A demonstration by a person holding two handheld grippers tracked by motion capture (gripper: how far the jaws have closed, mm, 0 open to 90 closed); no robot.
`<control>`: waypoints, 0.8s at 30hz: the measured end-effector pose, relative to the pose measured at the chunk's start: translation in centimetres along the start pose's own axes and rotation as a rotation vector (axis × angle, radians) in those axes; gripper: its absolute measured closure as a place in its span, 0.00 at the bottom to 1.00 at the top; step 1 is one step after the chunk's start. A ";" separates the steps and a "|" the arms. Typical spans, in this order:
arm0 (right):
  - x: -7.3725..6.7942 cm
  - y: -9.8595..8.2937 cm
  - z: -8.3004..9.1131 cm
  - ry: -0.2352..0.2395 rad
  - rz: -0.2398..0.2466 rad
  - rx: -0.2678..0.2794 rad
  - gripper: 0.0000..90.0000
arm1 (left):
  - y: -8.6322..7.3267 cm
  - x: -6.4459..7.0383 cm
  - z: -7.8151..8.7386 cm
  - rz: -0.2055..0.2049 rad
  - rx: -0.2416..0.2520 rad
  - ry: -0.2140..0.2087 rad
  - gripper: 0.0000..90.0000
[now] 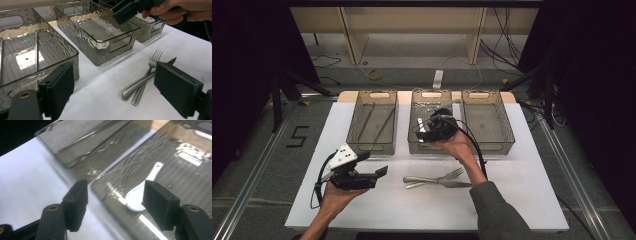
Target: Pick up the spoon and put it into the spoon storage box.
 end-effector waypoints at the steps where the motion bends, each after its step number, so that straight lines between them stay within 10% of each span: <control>1: -0.2 -0.3 0.2 0.011 0.009 -0.004 0.40 | 0.0 0.0 0.0 0.001 0.001 -0.001 0.18; 24: -3.9 -5.3 1.6 0.056 0.138 -0.087 0.29 | 0.0 0.0 -0.1 0.006 0.001 0.002 0.17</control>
Point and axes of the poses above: each handheld gripper's, and its own axes: z roughly backward along the jaws, y roughly out of its top, x roughly to its right, the point moved 1 cm from there along -z, roughly forward along the jaws, and after that the axes turned 5 degrees about -z, right-handed, at the moved point
